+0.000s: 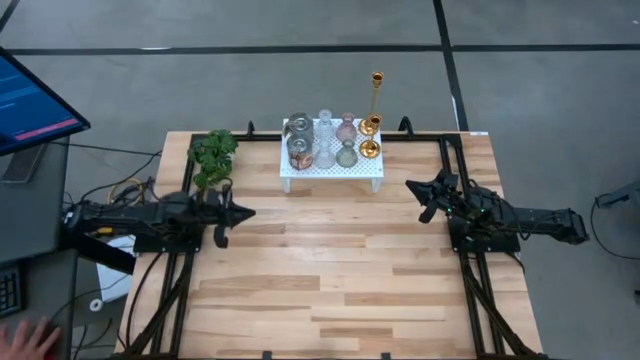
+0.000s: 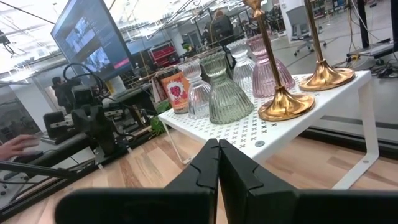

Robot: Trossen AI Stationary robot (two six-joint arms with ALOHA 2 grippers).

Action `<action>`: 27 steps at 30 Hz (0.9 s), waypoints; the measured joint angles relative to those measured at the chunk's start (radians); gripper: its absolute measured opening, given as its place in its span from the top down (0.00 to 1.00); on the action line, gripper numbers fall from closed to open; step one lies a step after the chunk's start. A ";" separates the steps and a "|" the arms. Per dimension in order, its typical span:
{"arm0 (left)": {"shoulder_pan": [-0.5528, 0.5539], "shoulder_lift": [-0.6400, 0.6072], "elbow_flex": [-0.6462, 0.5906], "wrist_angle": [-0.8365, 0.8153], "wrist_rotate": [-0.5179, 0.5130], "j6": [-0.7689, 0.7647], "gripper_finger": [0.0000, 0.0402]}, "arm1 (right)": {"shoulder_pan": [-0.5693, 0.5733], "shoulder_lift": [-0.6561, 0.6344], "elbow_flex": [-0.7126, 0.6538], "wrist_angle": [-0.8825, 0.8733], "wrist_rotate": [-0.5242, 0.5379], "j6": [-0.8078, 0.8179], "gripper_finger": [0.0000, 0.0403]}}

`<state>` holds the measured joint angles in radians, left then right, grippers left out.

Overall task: Pick & Place candle stick holders
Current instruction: Return to Home Position

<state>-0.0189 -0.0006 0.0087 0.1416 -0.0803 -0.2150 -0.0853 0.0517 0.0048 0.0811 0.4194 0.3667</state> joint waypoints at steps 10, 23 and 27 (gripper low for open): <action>0.000 0.001 -0.002 0.016 0.000 0.000 0.97 | 0.000 0.000 0.000 -0.002 0.000 0.000 1.00; 0.000 0.000 -0.002 0.017 0.000 0.000 0.97 | 0.000 0.000 0.000 0.001 0.000 0.000 1.00; 0.000 0.000 -0.002 0.017 0.000 0.000 0.97 | 0.000 0.000 0.000 0.001 0.000 0.000 1.00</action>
<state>-0.0189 -0.0002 0.0063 0.1584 -0.0807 -0.2150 -0.0853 0.0517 0.0048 0.0818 0.4194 0.3668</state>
